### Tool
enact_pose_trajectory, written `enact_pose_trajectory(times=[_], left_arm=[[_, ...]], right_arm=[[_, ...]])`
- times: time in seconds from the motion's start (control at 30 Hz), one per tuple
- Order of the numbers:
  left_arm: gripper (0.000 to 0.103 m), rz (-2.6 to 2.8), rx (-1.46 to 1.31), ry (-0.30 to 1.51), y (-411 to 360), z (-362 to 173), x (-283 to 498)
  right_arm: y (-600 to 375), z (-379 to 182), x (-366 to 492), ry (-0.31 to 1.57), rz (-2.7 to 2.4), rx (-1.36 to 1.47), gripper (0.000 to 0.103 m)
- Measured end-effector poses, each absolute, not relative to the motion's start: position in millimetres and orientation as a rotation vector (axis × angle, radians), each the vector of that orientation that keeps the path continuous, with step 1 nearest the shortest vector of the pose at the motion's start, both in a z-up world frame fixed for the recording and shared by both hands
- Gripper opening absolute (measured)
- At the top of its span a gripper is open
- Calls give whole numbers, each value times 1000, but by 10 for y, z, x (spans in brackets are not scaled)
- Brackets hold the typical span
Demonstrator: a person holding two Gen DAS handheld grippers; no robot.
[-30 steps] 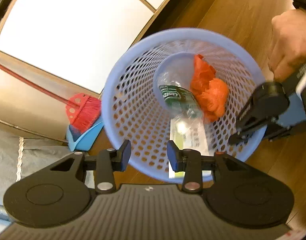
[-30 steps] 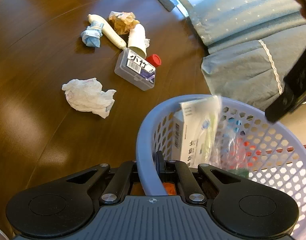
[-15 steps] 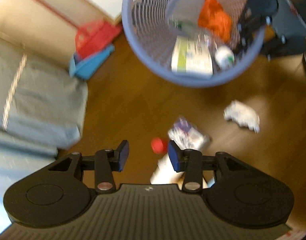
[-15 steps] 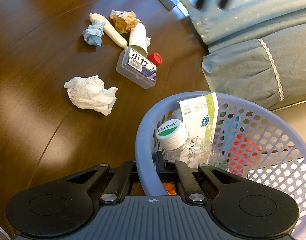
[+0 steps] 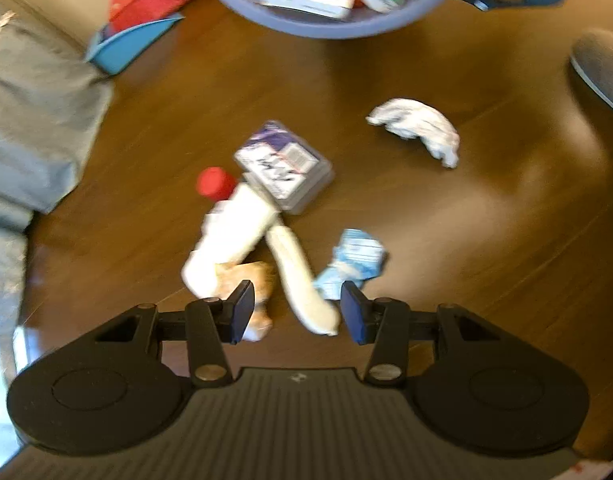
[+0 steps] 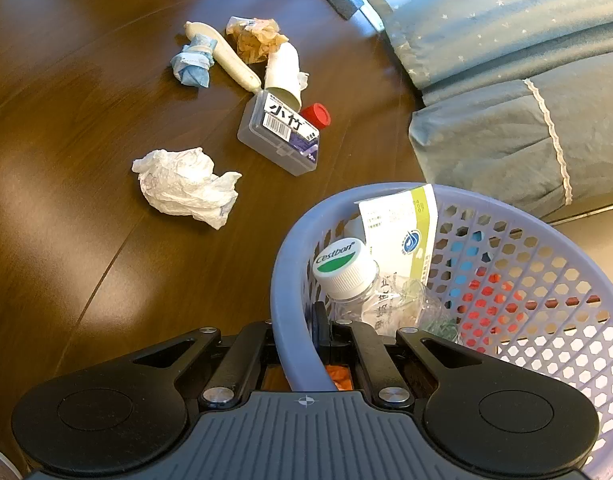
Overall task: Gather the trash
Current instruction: 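Grasp the blue face mask with the left tool and lift it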
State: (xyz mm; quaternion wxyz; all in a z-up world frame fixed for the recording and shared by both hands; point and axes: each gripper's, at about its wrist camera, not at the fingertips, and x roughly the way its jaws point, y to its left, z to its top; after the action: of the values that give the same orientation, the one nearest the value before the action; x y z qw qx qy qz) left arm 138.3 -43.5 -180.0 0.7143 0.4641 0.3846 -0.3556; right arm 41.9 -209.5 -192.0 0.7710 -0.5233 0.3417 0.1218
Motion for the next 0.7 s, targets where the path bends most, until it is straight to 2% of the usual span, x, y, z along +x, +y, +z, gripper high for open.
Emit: enact_pose_trajectory(times=[0.27,0.6,0.7], left_arm=[[45,-953,1181,851,-544,-2229,1322],[44,-1011,1172,905,-595,-2350,1530],[41,-1028,1172,936,-620,-2364,1556]], right_arm=[[-2086,-1915,434,737,267,-1143,0],[-2082,-1926,452,740,269,-1143,0],[-2084,-1923,451,740,267,-1139,0]])
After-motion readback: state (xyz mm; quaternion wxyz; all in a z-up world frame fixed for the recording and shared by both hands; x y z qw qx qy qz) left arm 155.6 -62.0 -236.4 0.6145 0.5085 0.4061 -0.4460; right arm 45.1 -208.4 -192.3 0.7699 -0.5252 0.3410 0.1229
